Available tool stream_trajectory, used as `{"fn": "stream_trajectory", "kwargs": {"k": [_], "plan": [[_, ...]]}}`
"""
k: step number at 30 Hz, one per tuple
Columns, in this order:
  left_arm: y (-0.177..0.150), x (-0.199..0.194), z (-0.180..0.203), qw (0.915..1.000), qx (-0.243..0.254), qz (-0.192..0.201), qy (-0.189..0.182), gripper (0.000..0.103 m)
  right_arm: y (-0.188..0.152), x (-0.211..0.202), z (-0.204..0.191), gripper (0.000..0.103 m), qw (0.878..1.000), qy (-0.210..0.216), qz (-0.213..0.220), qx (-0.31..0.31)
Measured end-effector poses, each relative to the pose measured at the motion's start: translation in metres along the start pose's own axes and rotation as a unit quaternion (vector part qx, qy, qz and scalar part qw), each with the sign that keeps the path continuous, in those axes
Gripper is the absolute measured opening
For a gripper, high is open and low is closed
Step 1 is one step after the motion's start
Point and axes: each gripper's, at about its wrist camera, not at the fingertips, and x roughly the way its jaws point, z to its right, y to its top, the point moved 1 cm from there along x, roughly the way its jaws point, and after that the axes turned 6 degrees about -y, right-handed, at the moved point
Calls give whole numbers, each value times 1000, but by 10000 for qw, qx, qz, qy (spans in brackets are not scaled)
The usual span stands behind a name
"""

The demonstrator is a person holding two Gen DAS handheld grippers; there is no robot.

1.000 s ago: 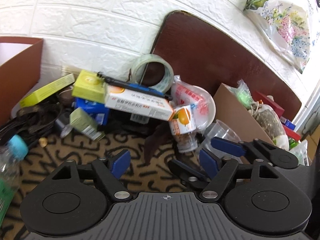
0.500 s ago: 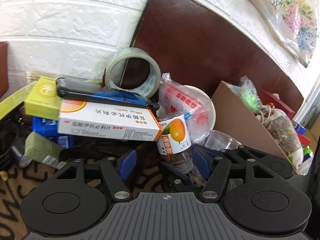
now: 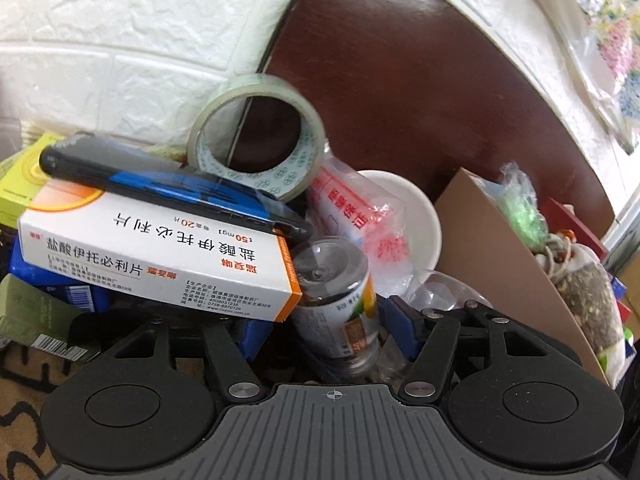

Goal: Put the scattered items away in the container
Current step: 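Reach the left tool down and close it on the clear jar, then lift the clear jar with the left tool and carry it over the box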

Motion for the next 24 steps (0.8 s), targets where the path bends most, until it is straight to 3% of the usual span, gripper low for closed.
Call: {"fn": "stream_trajectory", "kwargs": {"k": [3,10,12,24], "plan": [[-4,-5,-1,9999,44,-78,-106,58,-1,-7,-1,56,10000,51,-56,22],[-27,-43,15,9995,162,-151,-223,61,-12,-54,4,55,9973,553,-143,459],[-41,-60,24,9992,242,-214,-238,65,-21,-75,2,55,9965,673,-147,472],[-137,-127,73,9959,186,-753,-473,65,-100,-200,-20,55,9905,996,-722,614]]}}
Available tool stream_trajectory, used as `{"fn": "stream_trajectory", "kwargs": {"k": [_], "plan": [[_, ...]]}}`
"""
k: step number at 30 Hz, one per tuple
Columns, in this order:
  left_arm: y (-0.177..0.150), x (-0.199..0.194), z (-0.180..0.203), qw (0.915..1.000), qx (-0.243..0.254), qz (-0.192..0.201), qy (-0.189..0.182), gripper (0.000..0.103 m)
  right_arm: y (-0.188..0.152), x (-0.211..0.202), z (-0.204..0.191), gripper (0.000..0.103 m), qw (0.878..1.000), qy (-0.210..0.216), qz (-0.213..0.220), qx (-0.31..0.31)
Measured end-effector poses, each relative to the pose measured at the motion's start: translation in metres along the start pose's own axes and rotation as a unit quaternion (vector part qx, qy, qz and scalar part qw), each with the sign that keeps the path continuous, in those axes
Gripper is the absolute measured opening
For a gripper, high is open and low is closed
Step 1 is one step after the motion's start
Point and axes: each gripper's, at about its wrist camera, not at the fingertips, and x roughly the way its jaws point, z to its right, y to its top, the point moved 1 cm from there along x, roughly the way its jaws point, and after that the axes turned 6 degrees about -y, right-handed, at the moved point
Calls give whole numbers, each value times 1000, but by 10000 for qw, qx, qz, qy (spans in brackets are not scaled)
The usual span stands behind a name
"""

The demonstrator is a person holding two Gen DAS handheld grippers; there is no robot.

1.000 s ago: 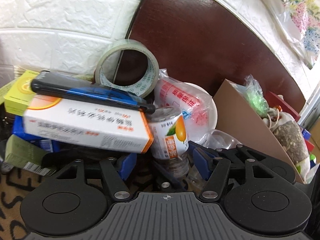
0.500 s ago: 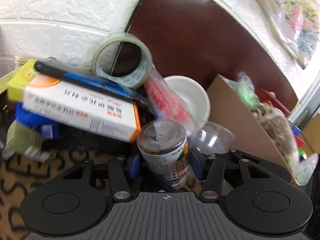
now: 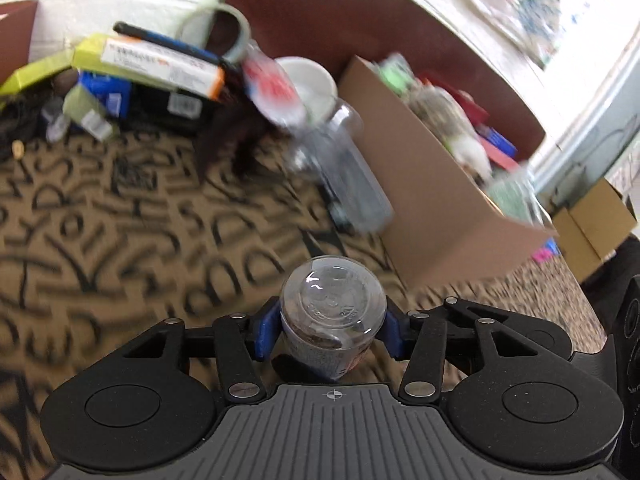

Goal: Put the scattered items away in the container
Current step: 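Lift the clear jar with the left tool and carry it over the box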

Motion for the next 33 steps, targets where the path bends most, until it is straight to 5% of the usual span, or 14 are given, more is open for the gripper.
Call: {"fn": "stream_trajectory", "kwargs": {"k": [9,16,33], "plan": [[-37,-14,47,9987,328,-287,-266,68,-29,-64,-5,54,9979,-121,-165,608],[-49,-16,65,9972,680,-262,-173,68,-42,-70,-2,55,9947,-118,-210,999],[-46,-15,68,9972,624,-402,-103,69,-39,-73,6,54,9938,-82,103,1106]]}}
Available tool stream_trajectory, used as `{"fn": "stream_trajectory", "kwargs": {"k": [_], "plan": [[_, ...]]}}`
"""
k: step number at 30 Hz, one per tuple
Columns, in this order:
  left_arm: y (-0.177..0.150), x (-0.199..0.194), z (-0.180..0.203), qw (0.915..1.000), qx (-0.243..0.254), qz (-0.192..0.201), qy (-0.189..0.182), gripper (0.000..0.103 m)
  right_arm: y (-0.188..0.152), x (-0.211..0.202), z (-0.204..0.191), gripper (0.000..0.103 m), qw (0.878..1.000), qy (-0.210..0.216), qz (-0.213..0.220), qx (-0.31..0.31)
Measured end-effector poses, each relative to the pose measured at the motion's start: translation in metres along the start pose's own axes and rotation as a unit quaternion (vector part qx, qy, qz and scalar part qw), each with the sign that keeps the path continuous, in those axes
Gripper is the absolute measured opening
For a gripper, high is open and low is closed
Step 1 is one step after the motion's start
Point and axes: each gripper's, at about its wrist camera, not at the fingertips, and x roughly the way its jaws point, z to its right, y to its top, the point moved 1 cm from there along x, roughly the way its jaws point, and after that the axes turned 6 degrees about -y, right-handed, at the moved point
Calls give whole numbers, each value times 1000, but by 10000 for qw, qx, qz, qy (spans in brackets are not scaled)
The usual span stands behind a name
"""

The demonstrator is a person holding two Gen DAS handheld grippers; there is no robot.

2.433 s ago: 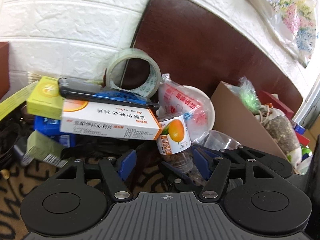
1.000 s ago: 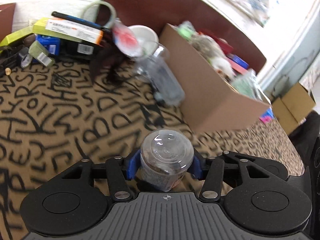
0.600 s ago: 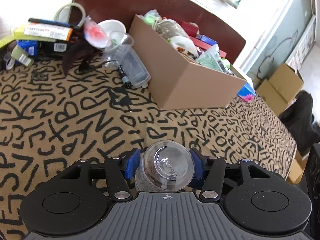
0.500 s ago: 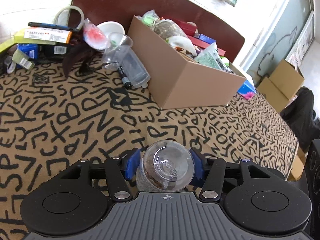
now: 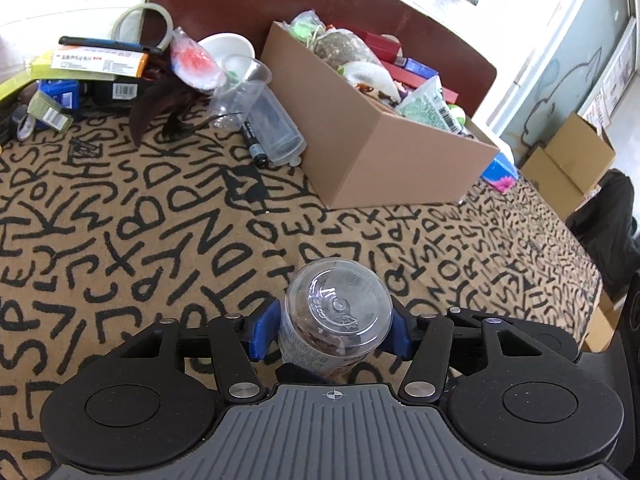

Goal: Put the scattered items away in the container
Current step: 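Lift the clear jar with the left tool and carry it over the box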

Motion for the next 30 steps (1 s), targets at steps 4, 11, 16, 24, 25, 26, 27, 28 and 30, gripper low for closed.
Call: {"fn": "stream_trajectory", "kwargs": {"k": [4,11,16,24,25,26,27,28,30], "plan": [[11,-1,17,9996,244,122,-94,69,6,-12,9,54,9996,-148,219,24],[48,8,63,9945,819,449,-471,69,29,-40,43,54,9945,-703,782,-28],[82,24,99,9879,1075,631,-924,68,46,-59,77,54,9857,-1241,1142,-39],[131,65,147,9796,1287,748,-1348,63,72,-75,135,54,9689,-1950,1521,-64],[136,70,152,9786,1326,756,-1378,63,74,-75,142,54,9671,-2015,1549,-53],[141,75,157,9773,1398,770,-1391,63,77,-75,149,54,9655,-2082,1566,-51],[145,81,163,9761,1468,788,-1395,62,79,-74,156,54,9641,-2132,1580,-51],[150,87,167,9753,1507,800,-1401,62,81,-72,163,54,9630,-2167,1602,-37],[159,101,173,9747,1512,802,-1435,63,85,-67,178,54,9617,-2212,1618,-16]]}}
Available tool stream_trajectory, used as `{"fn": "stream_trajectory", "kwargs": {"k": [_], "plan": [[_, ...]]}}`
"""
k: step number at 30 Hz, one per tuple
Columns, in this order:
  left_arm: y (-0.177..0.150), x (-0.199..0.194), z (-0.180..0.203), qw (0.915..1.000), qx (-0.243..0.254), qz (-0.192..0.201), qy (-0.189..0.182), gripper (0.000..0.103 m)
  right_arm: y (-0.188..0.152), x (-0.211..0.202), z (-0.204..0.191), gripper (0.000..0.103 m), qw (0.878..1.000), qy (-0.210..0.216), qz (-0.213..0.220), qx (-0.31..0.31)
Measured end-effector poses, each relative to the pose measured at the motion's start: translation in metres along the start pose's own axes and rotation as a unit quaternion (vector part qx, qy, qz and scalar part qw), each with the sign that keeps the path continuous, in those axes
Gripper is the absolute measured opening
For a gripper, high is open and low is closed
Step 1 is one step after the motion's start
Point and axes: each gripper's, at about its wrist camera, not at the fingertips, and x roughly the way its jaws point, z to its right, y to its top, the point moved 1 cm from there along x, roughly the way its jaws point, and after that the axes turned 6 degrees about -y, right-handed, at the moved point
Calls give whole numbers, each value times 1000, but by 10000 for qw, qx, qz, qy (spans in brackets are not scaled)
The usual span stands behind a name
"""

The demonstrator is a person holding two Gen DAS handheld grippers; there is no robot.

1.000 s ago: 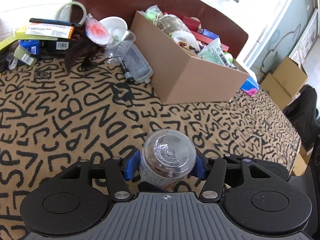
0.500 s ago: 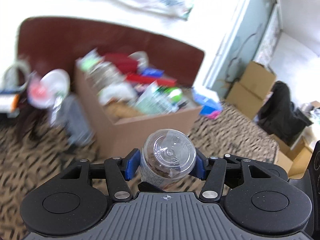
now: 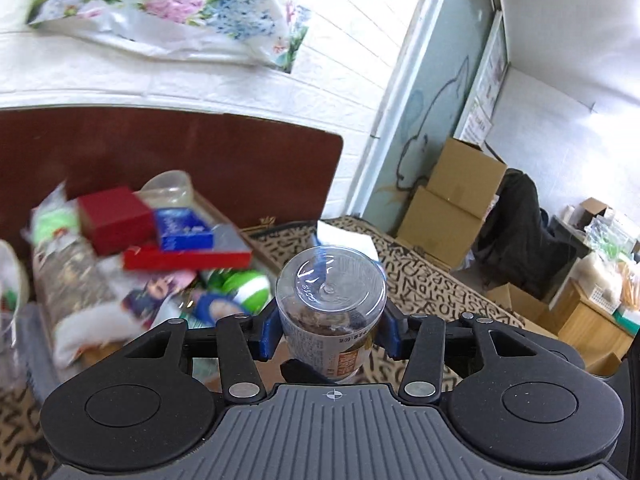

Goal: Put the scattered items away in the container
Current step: 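Lift the clear jar with the left tool and carry it over the box, then lower the jar into the cardboard box and open the left tool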

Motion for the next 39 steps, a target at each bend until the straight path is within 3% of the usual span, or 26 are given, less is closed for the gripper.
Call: {"fn": "stream_trajectory", "kwargs": {"k": [9,15,17,18,19,21,28,39], "plan": [[14,52,-22,9999,-72,67,68,61,-7,43,19,54,9996,25,150,-248],[11,78,-43,9989,-154,-73,438,75,-21,76,15,54,9971,-164,-28,-746],[10,79,-49,9983,-134,-73,568,80,-27,84,14,55,9960,-260,-130,-850],[9,78,-51,9981,-134,-65,599,82,-29,85,15,59,9959,-288,-139,-843],[8,77,-53,9981,-129,-53,605,83,-31,85,15,70,9964,-293,-124,-791],[9,74,-56,9981,-119,-28,611,83,-33,81,18,74,9975,-291,-62,-644],[9,69,-56,9984,-133,13,552,85,-30,71,23,74,9992,-149,-19,-359],[4,62,-57,9979,-66,10,642,89,-26,92,30,78,9996,5,-216,-177]]}}
